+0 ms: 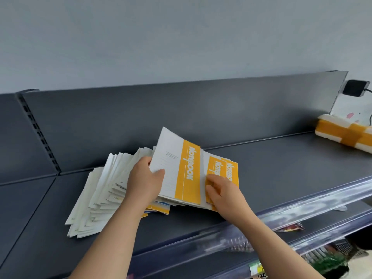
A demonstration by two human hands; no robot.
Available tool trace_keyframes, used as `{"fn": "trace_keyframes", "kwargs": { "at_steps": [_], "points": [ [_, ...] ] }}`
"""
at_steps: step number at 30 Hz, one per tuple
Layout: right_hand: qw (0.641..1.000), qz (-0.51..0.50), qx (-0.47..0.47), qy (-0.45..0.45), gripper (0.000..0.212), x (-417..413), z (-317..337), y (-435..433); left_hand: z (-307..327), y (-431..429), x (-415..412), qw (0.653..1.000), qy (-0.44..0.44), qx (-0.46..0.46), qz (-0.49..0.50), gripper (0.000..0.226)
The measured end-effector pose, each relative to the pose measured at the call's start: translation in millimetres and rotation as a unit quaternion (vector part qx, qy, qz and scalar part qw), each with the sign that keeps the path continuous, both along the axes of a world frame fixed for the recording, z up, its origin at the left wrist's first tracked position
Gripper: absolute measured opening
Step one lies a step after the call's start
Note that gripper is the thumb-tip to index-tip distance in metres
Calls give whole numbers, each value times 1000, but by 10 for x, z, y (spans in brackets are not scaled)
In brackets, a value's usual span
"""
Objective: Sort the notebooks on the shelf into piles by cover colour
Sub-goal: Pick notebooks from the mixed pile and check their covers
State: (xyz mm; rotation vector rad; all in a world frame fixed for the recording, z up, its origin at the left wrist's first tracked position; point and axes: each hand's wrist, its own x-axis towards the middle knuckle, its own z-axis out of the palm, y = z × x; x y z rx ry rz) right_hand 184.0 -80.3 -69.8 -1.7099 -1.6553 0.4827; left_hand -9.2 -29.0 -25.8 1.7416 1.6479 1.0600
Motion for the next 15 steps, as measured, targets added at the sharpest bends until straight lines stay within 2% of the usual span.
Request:
{"fn": "trace_keyframes", "kwargs": {
  "at_steps": [2,4,6,11,15],
  "points": [
    [1000,-2,-10,16,20,-19,17,38,5,-58,-55,999,-49,12,8,19],
    [1000,-2,-17,23,37,-86,77,67,2,-117,-132,996,-90,18,17,21],
    [999,11,1,45,45,-216,148,92,5,-184,-240,992,-121,23,30,20],
    [992,42,44,108,45,-661,295,121,51,-375,-640,978,-192,34,77,17],
    [988,82,71,108,36,-1126,380,124,79,-534,-1070,975,-180,39,123,16]
  ]
}}
